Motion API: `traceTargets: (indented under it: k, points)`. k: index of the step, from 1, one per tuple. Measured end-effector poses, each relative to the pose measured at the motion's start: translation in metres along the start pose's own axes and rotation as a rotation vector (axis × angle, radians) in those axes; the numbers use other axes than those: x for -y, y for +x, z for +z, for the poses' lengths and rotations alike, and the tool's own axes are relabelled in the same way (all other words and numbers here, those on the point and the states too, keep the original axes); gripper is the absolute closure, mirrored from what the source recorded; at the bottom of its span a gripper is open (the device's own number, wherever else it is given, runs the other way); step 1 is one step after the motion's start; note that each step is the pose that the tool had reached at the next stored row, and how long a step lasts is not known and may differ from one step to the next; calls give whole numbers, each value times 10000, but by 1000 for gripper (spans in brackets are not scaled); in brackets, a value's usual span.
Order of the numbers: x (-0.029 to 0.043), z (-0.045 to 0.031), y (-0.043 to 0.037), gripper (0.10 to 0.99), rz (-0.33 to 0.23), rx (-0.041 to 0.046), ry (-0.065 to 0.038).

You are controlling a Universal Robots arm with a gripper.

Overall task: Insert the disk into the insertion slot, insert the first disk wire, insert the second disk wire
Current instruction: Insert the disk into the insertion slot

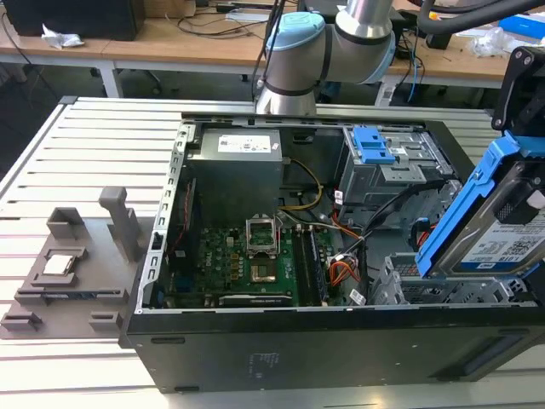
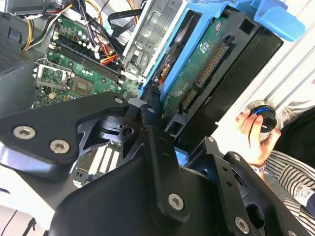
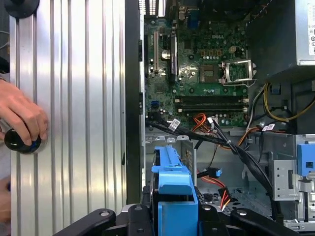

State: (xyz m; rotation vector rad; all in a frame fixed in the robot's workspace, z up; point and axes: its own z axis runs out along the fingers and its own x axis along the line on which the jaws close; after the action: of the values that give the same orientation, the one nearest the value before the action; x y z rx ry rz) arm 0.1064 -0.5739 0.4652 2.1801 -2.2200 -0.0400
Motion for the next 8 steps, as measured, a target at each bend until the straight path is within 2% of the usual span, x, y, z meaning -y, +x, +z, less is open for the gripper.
traceTargets:
  k: [8]
  points:
    - [1,38,0,725,0,0,0]
